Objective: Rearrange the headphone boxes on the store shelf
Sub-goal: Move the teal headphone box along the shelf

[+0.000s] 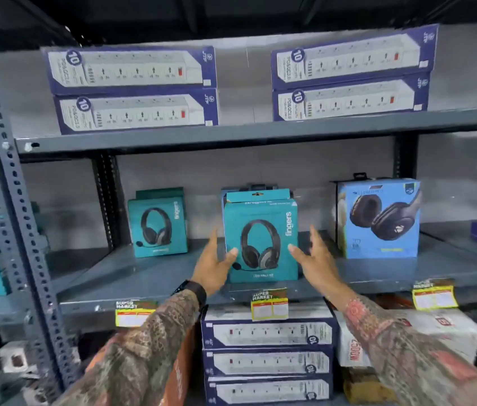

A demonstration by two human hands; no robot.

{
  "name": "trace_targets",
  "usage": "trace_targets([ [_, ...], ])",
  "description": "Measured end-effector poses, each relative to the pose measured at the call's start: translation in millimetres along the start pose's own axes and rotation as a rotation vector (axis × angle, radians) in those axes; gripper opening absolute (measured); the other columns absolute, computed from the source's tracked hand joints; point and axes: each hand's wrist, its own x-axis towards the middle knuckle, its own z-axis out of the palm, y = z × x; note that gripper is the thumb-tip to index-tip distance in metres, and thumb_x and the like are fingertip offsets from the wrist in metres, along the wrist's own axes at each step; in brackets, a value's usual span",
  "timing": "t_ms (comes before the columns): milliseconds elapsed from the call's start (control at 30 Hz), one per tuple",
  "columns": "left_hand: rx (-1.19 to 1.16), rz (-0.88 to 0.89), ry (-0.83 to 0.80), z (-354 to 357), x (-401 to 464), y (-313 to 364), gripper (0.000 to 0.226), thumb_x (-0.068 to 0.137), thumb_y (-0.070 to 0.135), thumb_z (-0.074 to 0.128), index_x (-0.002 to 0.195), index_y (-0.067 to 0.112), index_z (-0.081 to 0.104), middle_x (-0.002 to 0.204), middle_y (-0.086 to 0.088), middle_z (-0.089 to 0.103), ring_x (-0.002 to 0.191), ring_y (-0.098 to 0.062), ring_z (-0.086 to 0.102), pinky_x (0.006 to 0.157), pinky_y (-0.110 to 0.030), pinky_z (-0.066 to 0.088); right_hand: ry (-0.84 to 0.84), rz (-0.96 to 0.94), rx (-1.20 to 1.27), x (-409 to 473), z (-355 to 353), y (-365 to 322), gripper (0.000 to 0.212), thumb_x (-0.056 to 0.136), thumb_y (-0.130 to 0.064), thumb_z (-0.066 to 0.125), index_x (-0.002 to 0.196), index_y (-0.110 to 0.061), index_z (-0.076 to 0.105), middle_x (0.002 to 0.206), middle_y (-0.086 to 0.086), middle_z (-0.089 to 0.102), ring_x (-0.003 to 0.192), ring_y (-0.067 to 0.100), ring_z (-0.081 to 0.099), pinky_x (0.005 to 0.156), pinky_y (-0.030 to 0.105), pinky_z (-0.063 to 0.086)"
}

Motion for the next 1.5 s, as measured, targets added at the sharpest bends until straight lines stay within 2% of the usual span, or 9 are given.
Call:
trace_targets([
  [200, -0.120, -0.029, -0.077, 17, 15, -20, 0.061, 0.114, 0.027, 0.047, 0.172, 0.031, 0.025, 0.159, 0.010, 0.057, 0.143, -0.011, 0.058, 0.128, -0.047, 0.042, -0.164, 0.013, 0.058, 10, 7, 2, 0.056, 0.109, -0.025, 0.060, 0.162, -0.031, 0.045, 0.150, -0.002, 0.067, 0.121, 0.016, 0.070, 0.097, 0.034, 0.060],
  [333, -0.127, 0.010, 0.053, 12, -6, 3, 0.048, 0.116, 0.031, 0.044, 0.164, 0.033, 0.046, 0.130, 0.020, 0.068, 0.117, -0.001, 0.066, 0.112, -0.038, 0.055, -0.104, -0.005, 0.172, -1, 3, -3, 0.054, 0.108, -0.020, 0.062, 0.159, -0.032, 0.051, 0.147, -0.006, 0.069, 0.126, 0.017, 0.070, 0.106, 0.042, 0.061],
  [433, -0.164, 0.057, 0.159, 0, -27, 25, 0.041, 0.115, 0.039, 0.044, 0.153, 0.040, 0.059, 0.125, -0.002, 0.070, 0.116, -0.016, 0.068, 0.104, -0.033, 0.056, -0.074, -0.058, 0.279, -21, -10, -22, 0.052, 0.106, -0.020, 0.065, 0.156, -0.031, 0.055, 0.150, -0.005, 0.065, 0.119, 0.007, 0.070, 0.082, 0.017, 0.063],
  [500, -0.291, 0.045, 0.159, -10, -45, 43, 0.035, 0.113, 0.044, 0.048, 0.142, 0.052, 0.065, 0.128, 0.008, 0.076, 0.117, -0.009, 0.073, 0.103, -0.031, 0.058, -0.065, -0.099, 0.291, -38, -22, -35, 0.049, 0.105, -0.023, 0.067, 0.151, -0.036, 0.060, 0.144, -0.007, 0.067, 0.106, -0.004, 0.073, 0.073, 0.010, 0.059],
  [600, -0.359, 0.040, 0.138, -23, -64, 63, 0.035, 0.111, 0.040, 0.052, 0.140, 0.050, 0.068, 0.123, 0.028, 0.081, 0.119, 0.003, 0.074, 0.094, -0.019, 0.058, -0.077, -0.156, 0.338, -62, -38, -51, 0.043, 0.104, -0.022, 0.067, 0.144, -0.037, 0.066, 0.134, -0.009, 0.074, 0.099, -0.009, 0.076, 0.074, 0.011, 0.059],
  [1033, -0.299, 0.010, 0.162, -24, -79, 72, 0.039, 0.113, 0.038, 0.046, 0.147, 0.046, 0.064, 0.134, 0.021, 0.078, 0.129, -0.004, 0.071, 0.113, -0.039, 0.056, -0.108, -0.139, 0.325, -71, -46, -59, 0.047, 0.100, -0.031, 0.070, 0.144, -0.044, 0.066, 0.132, -0.009, 0.076, 0.110, 0.002, 0.077, 0.077, 0.017, 0.063],
  [1233, -0.260, -0.090, 0.308, -75, -80, 19, 0.040, 0.115, 0.031, 0.043, 0.145, 0.054, 0.058, 0.138, 0.025, 0.073, 0.134, -0.001, 0.065, 0.121, -0.038, 0.048, -0.197, -0.167, 0.278, -63, 37, -75, 0.062, 0.097, -0.021, 0.077, 0.149, -0.046, 0.055, 0.120, -0.018, 0.080, 0.098, 0.003, 0.081, 0.071, 0.023, 0.066],
  [1367, -0.225, -0.133, 0.263, -134, -58, -36, 0.046, 0.116, 0.026, 0.042, 0.158, 0.045, 0.045, 0.145, 0.021, 0.068, 0.141, -0.008, 0.060, 0.126, -0.047, 0.043, -0.210, -0.201, 0.191, -38, 125, -97, 0.051, 0.097, -0.021, 0.074, 0.114, -0.068, 0.064, 0.114, -0.018, 0.083, 0.094, 0.007, 0.081, 0.081, 0.035, 0.068],
  [1500, -0.192, -0.189, 0.213, -171, -24, -79, 0.051, 0.117, 0.019, 0.041, 0.163, 0.038, 0.036, 0.151, 0.013, 0.063, 0.144, -0.016, 0.058, 0.126, -0.054, 0.043, -0.211, -0.187, 0.089, -6, 193, -104, 0.045, 0.098, -0.020, 0.072, 0.139, -0.038, 0.067, 0.127, -0.015, 0.078, 0.107, 0.014, 0.076, 0.097, 0.036, 0.062],
])
